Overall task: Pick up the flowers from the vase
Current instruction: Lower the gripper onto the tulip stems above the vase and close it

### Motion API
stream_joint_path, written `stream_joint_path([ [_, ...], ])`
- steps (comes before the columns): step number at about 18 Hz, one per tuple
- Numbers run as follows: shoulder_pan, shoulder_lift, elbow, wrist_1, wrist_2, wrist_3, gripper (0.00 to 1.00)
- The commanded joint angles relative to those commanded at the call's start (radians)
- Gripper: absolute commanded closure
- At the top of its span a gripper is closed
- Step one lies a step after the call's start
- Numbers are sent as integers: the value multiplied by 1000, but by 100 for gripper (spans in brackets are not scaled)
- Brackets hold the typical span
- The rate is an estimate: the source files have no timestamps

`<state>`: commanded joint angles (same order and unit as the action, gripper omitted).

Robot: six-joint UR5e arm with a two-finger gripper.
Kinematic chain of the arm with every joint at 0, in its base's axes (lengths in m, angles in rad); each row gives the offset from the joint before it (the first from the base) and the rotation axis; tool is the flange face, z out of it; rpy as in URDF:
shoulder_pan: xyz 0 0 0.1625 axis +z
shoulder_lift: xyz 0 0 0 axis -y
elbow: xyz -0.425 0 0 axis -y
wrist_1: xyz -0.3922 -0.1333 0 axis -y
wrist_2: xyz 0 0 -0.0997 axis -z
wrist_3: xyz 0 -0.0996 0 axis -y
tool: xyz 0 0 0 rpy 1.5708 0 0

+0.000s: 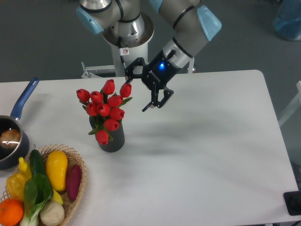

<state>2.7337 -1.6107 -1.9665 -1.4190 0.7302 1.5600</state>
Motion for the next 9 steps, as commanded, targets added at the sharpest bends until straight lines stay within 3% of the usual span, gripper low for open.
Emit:
stream_joint_path([
  [3,-41,-17,-12,54,-44,-8,0],
  [9,-75,-12,-45,98,-77,-8,0],
])
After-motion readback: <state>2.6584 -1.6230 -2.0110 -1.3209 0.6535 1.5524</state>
